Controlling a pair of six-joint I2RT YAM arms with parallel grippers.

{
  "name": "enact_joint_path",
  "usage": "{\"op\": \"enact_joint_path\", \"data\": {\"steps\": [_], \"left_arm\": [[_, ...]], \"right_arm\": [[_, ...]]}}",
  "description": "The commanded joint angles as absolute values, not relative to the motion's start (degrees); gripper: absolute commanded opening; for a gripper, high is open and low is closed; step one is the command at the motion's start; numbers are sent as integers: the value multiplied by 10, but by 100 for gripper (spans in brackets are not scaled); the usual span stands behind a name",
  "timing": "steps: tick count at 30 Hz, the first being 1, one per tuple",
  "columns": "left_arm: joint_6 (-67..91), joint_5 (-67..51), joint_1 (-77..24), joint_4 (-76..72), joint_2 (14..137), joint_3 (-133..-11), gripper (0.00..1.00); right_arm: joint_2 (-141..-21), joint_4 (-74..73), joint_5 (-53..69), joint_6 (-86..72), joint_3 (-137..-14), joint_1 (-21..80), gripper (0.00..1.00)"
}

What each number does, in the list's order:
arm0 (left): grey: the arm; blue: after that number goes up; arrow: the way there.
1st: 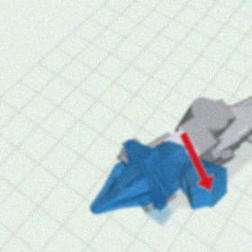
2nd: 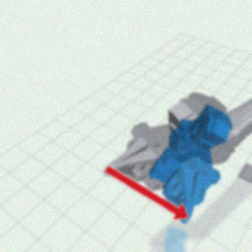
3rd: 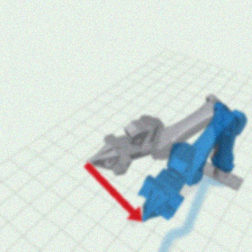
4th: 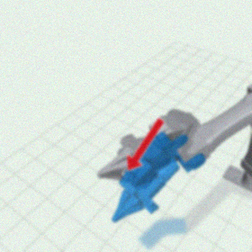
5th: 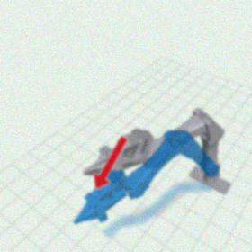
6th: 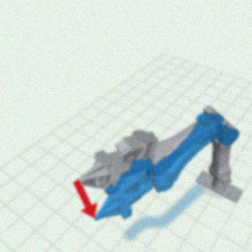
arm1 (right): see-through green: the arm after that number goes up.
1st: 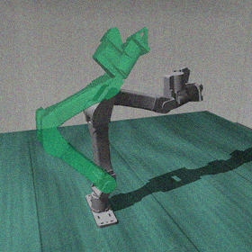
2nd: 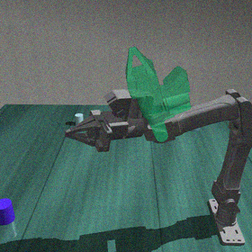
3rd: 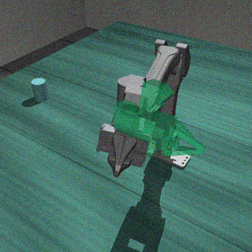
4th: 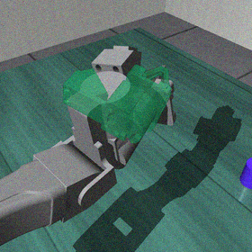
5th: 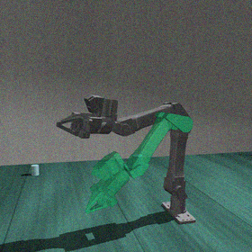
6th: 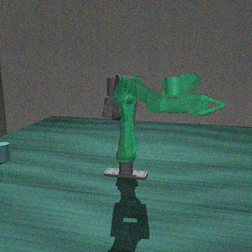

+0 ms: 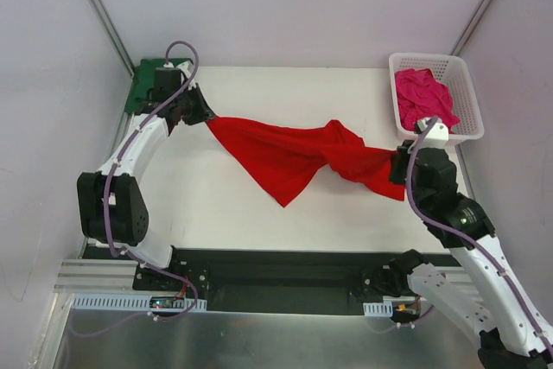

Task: Fold and stack the t-shirts
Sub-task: Flatten out the tshirt

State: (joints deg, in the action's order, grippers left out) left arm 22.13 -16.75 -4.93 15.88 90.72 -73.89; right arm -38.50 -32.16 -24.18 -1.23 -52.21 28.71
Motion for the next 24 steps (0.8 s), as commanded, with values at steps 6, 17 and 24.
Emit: {"op": "enact_joint_path", "data": {"steps": [6, 17, 24], "left_arm": [[228, -205, -38, 189, 814, -728, 0], [272, -334, -39, 208, 741, -611, 0], [279, -303, -40, 203, 759, -548, 0]], "right_arm": [[-345, -380, -315, 31, -606, 286, 2], [-323, -453, -299, 14, -650, 286, 1], [-337, -444, -283, 2, -625, 285, 2]]}}
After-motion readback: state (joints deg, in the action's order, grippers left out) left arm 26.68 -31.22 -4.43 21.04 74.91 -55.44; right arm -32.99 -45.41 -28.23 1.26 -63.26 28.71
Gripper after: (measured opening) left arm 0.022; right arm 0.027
